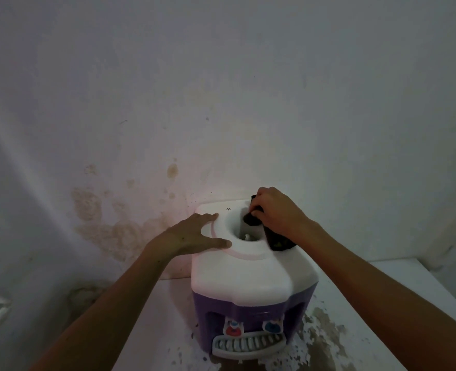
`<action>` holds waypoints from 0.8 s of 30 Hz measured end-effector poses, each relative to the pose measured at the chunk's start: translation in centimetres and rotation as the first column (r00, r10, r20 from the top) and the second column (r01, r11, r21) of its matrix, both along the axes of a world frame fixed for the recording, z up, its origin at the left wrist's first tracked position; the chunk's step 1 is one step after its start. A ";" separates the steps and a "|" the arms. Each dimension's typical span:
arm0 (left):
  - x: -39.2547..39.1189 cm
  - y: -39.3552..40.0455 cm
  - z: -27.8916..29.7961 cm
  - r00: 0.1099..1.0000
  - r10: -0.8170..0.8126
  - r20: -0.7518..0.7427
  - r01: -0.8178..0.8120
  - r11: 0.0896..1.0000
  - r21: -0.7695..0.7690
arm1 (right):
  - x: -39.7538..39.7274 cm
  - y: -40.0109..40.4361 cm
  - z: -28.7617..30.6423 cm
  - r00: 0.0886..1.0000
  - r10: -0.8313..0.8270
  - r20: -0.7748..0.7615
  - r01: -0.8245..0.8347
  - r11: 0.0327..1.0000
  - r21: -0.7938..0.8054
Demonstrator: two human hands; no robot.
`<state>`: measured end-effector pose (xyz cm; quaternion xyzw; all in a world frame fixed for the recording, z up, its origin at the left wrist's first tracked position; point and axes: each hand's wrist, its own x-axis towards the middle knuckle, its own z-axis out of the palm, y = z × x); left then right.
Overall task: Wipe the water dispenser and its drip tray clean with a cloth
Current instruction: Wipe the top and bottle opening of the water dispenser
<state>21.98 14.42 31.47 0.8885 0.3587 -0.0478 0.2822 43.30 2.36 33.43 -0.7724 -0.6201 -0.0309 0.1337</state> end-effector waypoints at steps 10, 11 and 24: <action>0.1 0.2 -0.2 1.000 -0.005 -0.014 0.005 1.000 0.004 | 0.0 -0.3 1.4 0.993 -0.054 0.103 0.091 0.912 -0.399; 0.2 0.2 -0.3 1.000 -0.004 -0.007 0.004 1.000 -0.001 | -0.1 -0.2 1.3 0.992 -0.069 0.104 0.108 0.896 -0.431; 0.2 0.2 -0.2 1.000 0.003 -0.009 -0.003 1.000 -0.008 | -3.6 -1.8 3.8 0.999 -0.001 0.035 0.025 0.738 -0.675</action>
